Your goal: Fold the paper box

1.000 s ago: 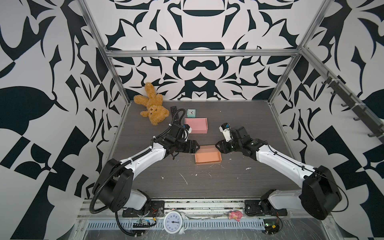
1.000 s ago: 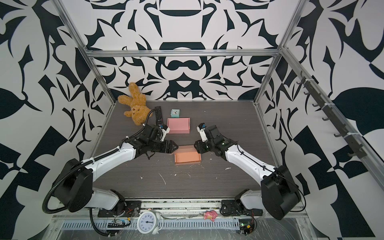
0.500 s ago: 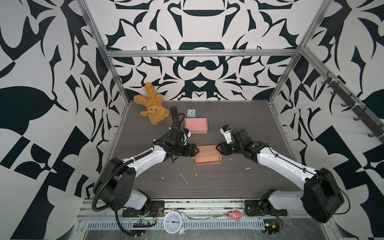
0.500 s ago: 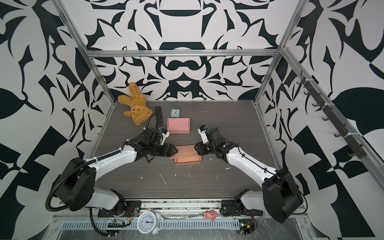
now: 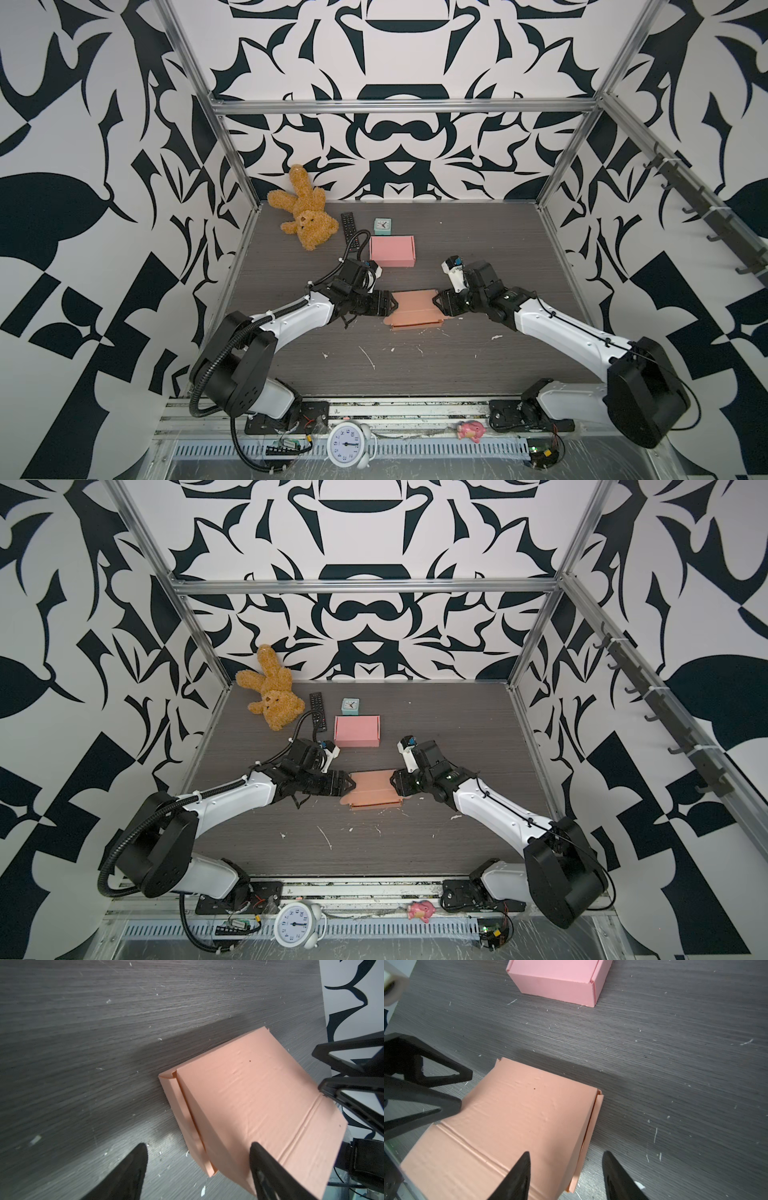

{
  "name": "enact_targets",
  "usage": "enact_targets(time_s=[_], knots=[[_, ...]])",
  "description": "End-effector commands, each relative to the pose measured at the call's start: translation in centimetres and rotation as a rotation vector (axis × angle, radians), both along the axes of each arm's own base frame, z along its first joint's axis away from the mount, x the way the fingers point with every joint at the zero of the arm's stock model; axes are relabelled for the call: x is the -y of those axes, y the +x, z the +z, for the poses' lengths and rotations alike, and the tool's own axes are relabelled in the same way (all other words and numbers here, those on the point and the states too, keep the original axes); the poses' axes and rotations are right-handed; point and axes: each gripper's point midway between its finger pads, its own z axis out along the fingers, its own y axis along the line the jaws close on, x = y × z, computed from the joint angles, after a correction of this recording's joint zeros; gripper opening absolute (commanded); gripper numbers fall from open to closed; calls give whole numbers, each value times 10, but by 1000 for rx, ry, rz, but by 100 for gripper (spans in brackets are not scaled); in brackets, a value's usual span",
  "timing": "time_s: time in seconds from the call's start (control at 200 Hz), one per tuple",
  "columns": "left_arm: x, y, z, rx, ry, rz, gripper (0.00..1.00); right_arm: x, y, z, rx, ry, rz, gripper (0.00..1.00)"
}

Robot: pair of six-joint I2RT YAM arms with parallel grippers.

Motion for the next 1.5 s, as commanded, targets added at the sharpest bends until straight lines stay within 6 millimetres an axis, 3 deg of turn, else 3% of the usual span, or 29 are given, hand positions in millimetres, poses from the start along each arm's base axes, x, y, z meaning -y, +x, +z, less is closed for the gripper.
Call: enact_targets(time_s=[0.0,1.495], knots=[[2,-6,-8,-25,0,-8,80,-1,3,11,34,29,-10,56],[5,-14,-26,-50,-2,-10,79,-3,-16,-8,-8,46,-21,54]])
